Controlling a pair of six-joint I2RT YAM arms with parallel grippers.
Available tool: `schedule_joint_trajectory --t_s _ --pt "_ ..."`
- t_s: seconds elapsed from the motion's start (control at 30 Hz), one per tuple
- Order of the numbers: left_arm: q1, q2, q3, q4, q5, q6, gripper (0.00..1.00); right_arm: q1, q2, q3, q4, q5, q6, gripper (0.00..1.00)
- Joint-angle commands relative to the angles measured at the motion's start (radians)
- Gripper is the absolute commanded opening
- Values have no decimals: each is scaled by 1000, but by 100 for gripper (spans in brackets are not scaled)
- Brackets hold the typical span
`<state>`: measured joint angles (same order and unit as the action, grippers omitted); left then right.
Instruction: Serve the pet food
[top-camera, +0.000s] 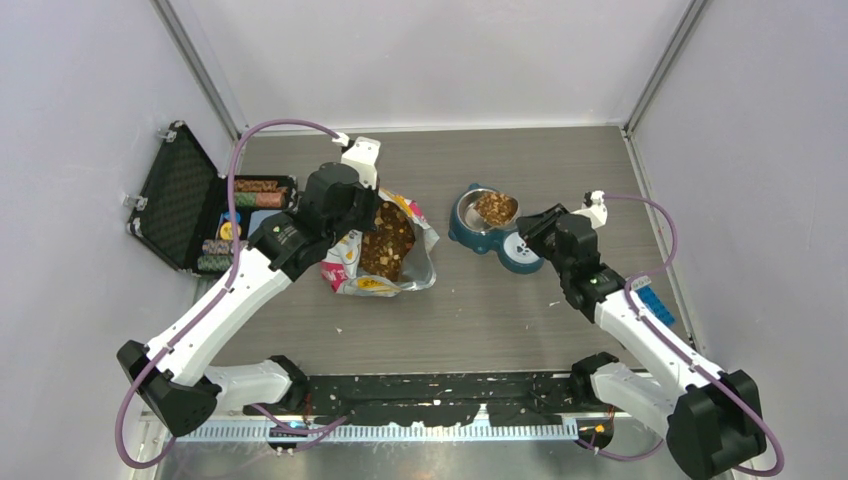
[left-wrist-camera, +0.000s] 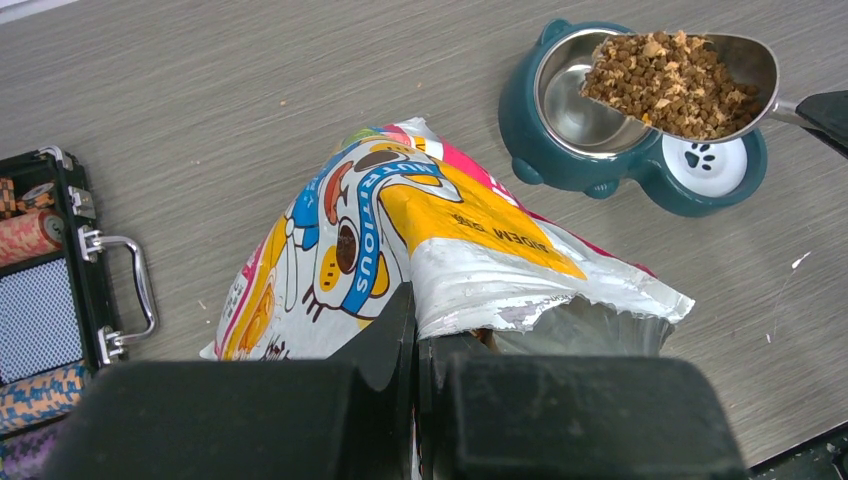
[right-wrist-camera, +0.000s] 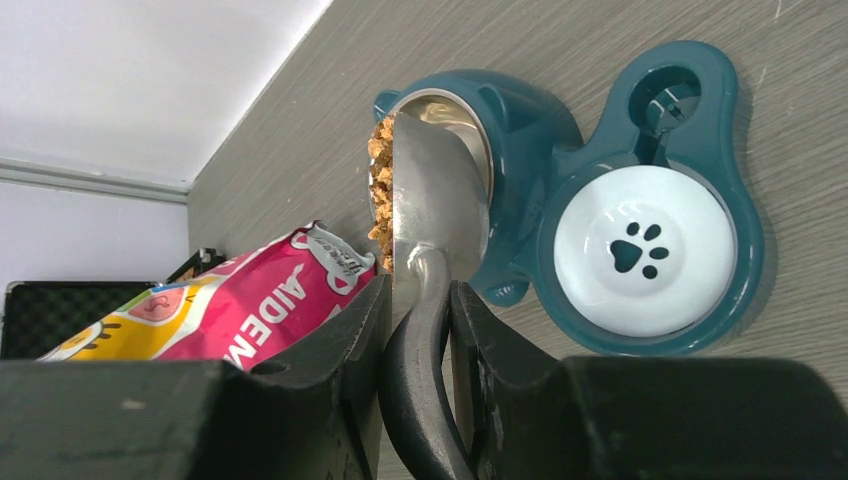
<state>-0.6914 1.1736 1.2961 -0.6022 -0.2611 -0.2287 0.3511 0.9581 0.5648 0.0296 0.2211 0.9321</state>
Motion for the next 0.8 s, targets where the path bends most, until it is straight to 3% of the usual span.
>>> schedule_joint_trajectory --t_s 0.0,0.77 --pt "-1 -39 23 164 25 -10 0 -4 7 60 64 26 -16 5" --pt "-1 -50 14 167 13 -6 0 2 130 239 -122 42 -95 5"
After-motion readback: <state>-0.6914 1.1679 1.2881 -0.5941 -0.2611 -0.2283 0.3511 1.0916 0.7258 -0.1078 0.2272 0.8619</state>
